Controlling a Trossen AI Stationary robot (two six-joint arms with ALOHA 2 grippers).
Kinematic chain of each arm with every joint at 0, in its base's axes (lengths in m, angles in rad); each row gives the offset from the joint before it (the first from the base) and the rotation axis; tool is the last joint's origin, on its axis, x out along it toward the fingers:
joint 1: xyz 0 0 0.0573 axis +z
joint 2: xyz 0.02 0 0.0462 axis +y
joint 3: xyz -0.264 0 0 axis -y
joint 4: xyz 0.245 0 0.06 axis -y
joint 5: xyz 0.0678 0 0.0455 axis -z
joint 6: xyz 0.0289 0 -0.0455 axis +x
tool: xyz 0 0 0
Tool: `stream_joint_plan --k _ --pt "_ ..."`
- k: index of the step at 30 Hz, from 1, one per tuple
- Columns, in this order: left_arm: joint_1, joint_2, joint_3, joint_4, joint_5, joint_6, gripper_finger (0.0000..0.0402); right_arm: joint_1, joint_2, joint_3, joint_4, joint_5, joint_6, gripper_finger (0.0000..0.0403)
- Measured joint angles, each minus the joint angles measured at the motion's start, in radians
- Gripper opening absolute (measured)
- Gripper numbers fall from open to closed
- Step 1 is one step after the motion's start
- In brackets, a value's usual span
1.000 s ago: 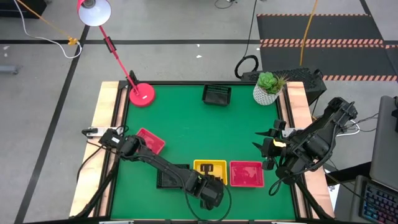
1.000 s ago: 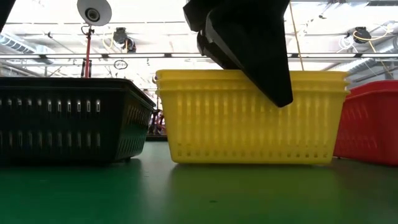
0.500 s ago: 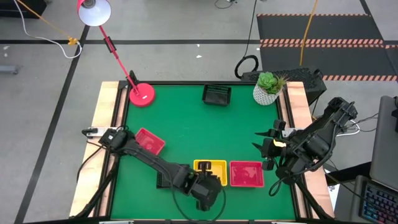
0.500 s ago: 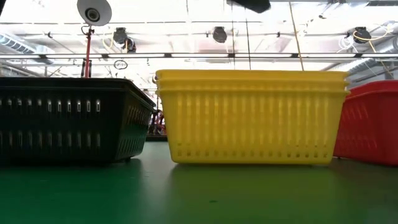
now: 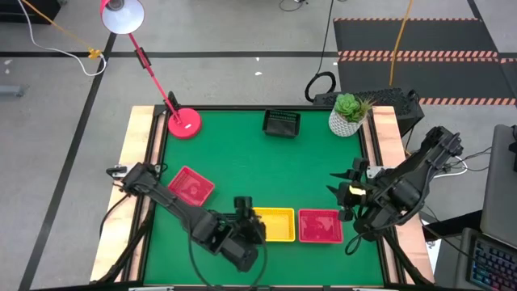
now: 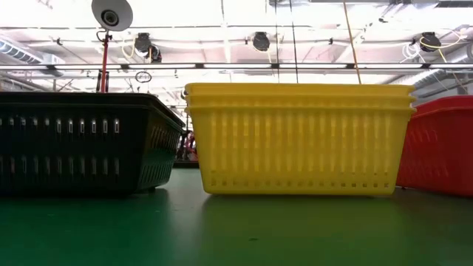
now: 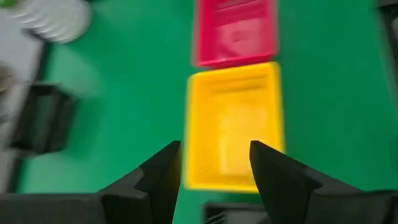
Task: Stack baskets by color
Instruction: Stack the top black bin on top of the bottom black bin
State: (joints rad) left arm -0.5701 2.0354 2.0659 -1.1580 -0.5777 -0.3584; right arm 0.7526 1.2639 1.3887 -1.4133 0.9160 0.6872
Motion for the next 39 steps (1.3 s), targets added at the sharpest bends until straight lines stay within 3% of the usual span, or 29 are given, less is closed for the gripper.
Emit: stream_joint_plan --k 6,10,16,19,24,28,32,39 --pt "-0.005 -0.009 0.000 -0.220 -0.188 -0.156 0.0193 -0.002 0.000 -0.023 0.051 0.081 -0.025 0.0169" --pt "0.009 -0.017 -0.068 -0.273 -0.243 -0.243 0.0192 -0.038 0.000 -0.024 0.138 0.082 -0.104 0.0169" --pt "0.057 -0.167 -0.364 -0.108 -0.222 -0.270 0.0171 -0.154 0.000 -0.055 0.324 0.076 -0.287 0.0169" --pt "0.081 -0.287 -0.557 0.097 -0.175 -0.219 0.0157 -0.238 0.000 -0.106 0.454 0.034 -0.442 0.0169" --pt "0.097 -0.525 -0.864 0.525 -0.060 0.013 0.0139 -0.453 0.001 -0.224 0.806 -0.214 -0.797 0.0169" --pt "0.126 -0.691 -1.008 0.699 0.042 0.135 0.0132 -0.681 0.001 -0.267 1.022 -0.477 -0.985 0.0169" --pt "0.141 -0.834 -1.071 0.700 0.074 0.225 0.0132 -0.893 0.018 -0.268 1.087 -0.698 -0.992 0.0169" --pt "0.139 -1.003 -1.201 0.753 0.097 0.269 0.0131 -1.122 0.114 -0.268 1.120 -0.867 -0.937 0.0169"
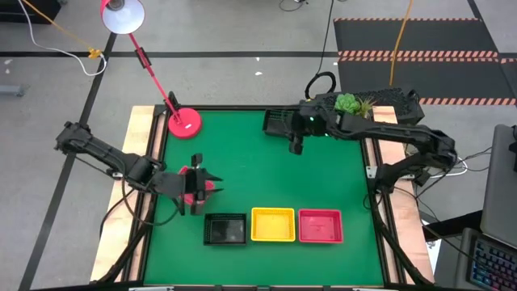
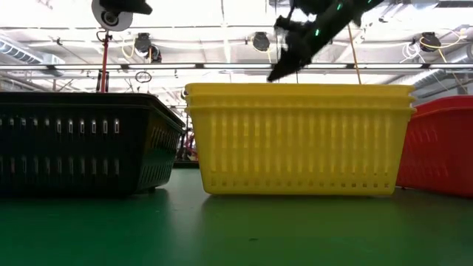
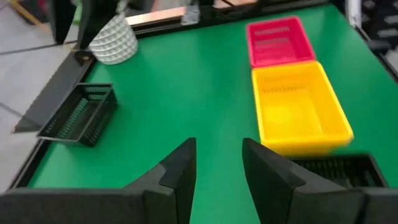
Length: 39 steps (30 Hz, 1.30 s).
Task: Stack baskets by color
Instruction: Stack the top black bin on top of the bottom black bin
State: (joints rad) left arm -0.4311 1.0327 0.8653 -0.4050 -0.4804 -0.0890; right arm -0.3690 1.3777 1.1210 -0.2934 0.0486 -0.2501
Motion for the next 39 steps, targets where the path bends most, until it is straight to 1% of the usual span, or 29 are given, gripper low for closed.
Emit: stream_joint_plan --k 2,5,7,9,16,28,33,39 --pt "-0.003 -0.033 -0.040 0.015 0.011 0.032 0.0131 -0.037 0.049 0.000 0.002 -0.026 0.002 0.0169" --pt "-0.001 -0.072 -0.095 0.049 0.012 0.057 0.0131 -0.072 0.119 0.000 -0.001 -0.029 0.002 0.0169" --pt "0.004 -0.090 -0.122 0.065 0.011 0.062 0.0132 -0.086 0.164 0.000 0.000 -0.064 -0.002 0.0169" --pt "0.010 -0.105 -0.134 0.072 0.011 0.066 0.0131 -0.095 0.205 0.000 -0.003 -0.103 -0.010 0.0169" --pt "0.034 -0.114 -0.138 0.094 0.011 0.083 0.0131 -0.120 0.302 0.000 -0.031 -0.183 -0.052 0.0169" --pt "0.051 -0.111 -0.138 0.104 0.012 0.087 0.0132 -0.151 0.348 0.000 -0.020 -0.173 -0.115 0.0169" --pt "0.051 -0.111 -0.138 0.105 0.012 0.080 0.0131 -0.149 0.370 0.000 -0.017 -0.127 -0.130 0.0169" --pt "0.051 -0.110 -0.138 0.104 0.012 0.080 0.0131 -0.138 0.342 0.000 -0.013 -0.124 -0.124 0.0169"
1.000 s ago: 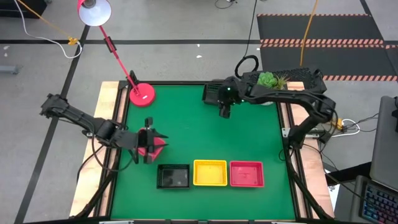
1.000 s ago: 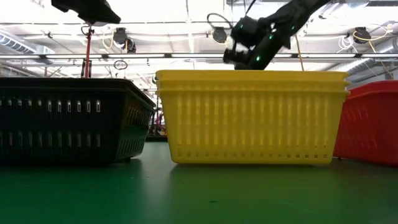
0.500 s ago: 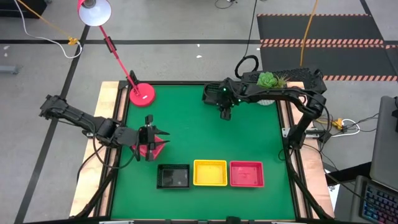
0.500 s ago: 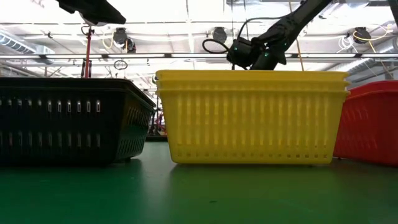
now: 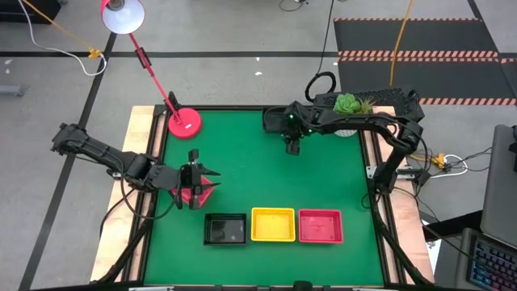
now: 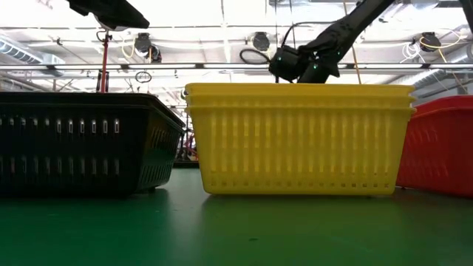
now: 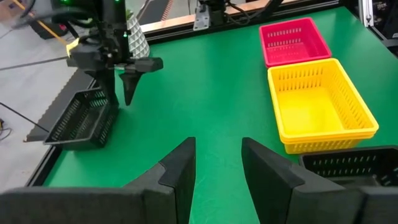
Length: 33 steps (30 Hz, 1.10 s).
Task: Stack baskets by color
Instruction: Stack the top black bin on top of the bottom black bin
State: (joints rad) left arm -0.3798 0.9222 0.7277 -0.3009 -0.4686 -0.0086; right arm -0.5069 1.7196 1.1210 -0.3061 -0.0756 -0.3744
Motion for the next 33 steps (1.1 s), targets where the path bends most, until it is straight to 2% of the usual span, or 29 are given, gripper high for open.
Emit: stream_joint_plan --k 2,7,17,33 --pt "0.000 0.000 0.000 0.000 0.000 0.003 0.0131 0.005 -0.016 0.000 0.015 0.012 0.000 0.0169" --pt "0.000 0.000 0.000 0.002 0.000 0.007 0.0131 0.008 -0.041 0.000 0.021 0.130 -0.061 0.0169" --pt "0.000 0.000 0.000 0.015 0.000 0.006 0.0131 -0.056 -0.033 -0.009 0.017 0.097 -0.139 0.0169" --pt "0.000 0.000 0.000 0.026 0.000 0.011 0.0131 -0.085 -0.033 -0.107 0.123 0.074 -0.146 0.0163"
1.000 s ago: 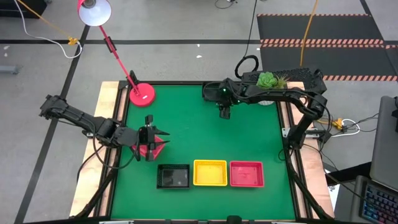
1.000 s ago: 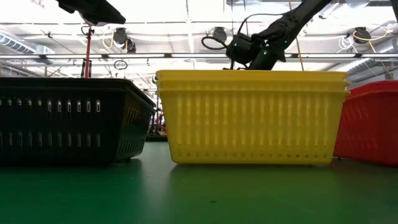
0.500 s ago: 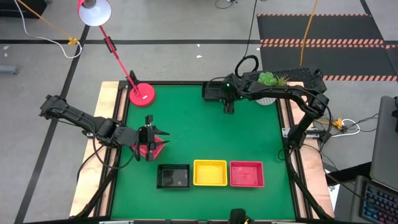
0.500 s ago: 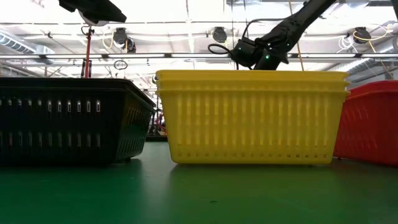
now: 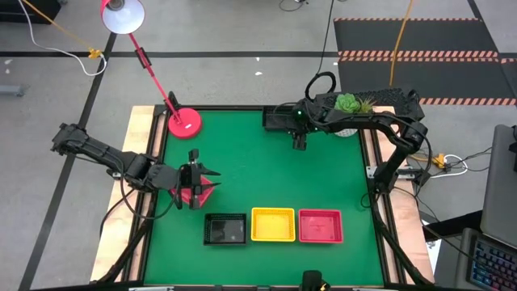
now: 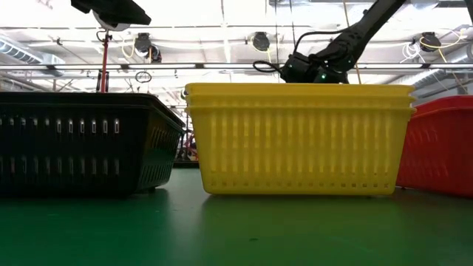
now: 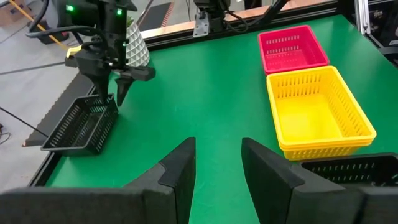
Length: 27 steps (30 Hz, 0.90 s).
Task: Stack baskets by color
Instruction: Stack the top black bin on top of the bottom black bin
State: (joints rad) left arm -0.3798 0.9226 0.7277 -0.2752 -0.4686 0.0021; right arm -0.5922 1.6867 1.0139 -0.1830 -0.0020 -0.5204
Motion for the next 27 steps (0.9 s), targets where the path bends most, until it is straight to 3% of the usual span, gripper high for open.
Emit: stream_joint_plan --k 20,27 --pt "0.000 0.000 0.000 0.038 0.000 0.016 0.0131 -0.002 0.000 -0.007 -0.002 -0.031 -0.013 0.0025" --pt "0.000 0.000 0.000 0.037 0.000 0.025 0.0131 0.024 0.000 -0.006 -0.027 -0.075 0.037 0.0026"
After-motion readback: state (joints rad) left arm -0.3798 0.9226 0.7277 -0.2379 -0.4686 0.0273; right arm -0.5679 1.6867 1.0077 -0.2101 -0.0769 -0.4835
